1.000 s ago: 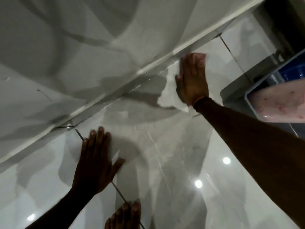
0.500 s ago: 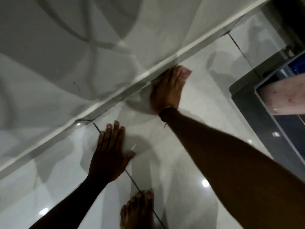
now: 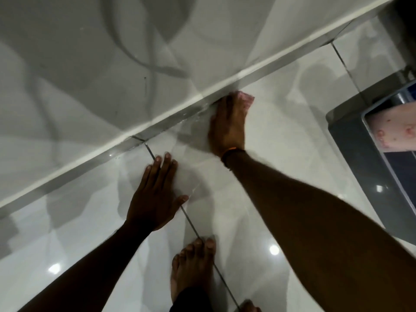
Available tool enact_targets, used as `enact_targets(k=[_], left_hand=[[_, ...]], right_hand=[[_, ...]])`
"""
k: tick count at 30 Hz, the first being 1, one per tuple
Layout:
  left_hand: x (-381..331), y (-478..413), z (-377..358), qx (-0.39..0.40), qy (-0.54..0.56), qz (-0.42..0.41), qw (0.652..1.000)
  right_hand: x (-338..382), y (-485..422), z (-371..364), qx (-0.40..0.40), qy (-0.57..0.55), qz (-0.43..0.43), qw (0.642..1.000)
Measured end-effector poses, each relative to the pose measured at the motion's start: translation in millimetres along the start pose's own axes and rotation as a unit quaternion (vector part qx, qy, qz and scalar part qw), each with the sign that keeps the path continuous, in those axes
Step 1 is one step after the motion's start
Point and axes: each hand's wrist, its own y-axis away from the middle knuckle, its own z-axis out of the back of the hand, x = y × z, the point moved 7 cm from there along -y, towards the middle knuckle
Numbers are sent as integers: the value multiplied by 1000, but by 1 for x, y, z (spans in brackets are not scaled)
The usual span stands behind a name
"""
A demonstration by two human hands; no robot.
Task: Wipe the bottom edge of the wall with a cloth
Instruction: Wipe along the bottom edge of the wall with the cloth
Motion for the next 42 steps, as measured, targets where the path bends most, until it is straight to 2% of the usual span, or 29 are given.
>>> enact_targets(k=[2, 4, 6, 8, 10, 12, 14, 15, 17, 22, 24, 26, 29, 31, 32, 36, 38, 39, 40, 42], left_hand=[[0, 1, 0, 5, 4, 0, 1000], [0, 2, -1, 11, -1, -6, 1000], [1, 4, 0, 10, -4, -12, 1000], [3, 7, 1, 5, 1, -11, 1000], [4, 8, 0, -1, 4, -12, 1000], [4, 9, -1, -1, -2, -14, 1000], [6, 10, -4, 7, -10, -14, 1000], [7, 11, -5, 12, -11, -13, 1000], [8, 11, -6, 19, -11, -15, 1000], [7, 10, -3, 22, -4, -25, 999], [7, 12, 1, 11, 13, -23, 1000], [6, 14, 2, 2, 20, -23, 1000], [7, 14, 0, 14, 22, -25, 999], [7, 14, -2, 18, 19, -28, 999], [7, 13, -4, 21, 14, -30, 999], [10, 13, -9, 25, -1, -26, 999], [10, 12, -8, 19, 8, -25, 999], [10, 11, -7, 14, 11, -30, 999], [11, 10, -5, 9, 10, -38, 999], [15, 7, -4, 12, 0, -65, 998]], right_hand=[[38, 33, -21, 24, -7, 55, 998], [55, 67, -38, 89, 31, 188, 978], [50, 69, -29, 94, 20, 283, 954], [38, 45, -10, 66, -45, 212, 974], [36, 31, 6, 15, -37, 153, 987], [51, 37, -4, 23, -66, 129, 989], [72, 66, -29, 107, -107, 170, 974], [79, 83, -39, 124, -58, 238, 962], [81, 97, -52, 149, -8, 325, 934], [64, 78, -36, 180, 51, 438, 879], [33, 49, -17, 127, 66, 398, 906], [3, 19, 1, 97, 41, 289, 952], [7, 23, -2, 74, 13, 191, 979], [35, 47, -16, 74, -8, 199, 977], [48, 59, -26, 90, -10, 232, 968], [61, 85, -39, 189, 28, 400, 896], [40, 67, -28, 185, 61, 457, 868], [24, 49, -20, 175, 70, 453, 871], [1, 23, -8, 160, 77, 419, 891], [-58, -33, 19, 140, 110, 321, 930]])
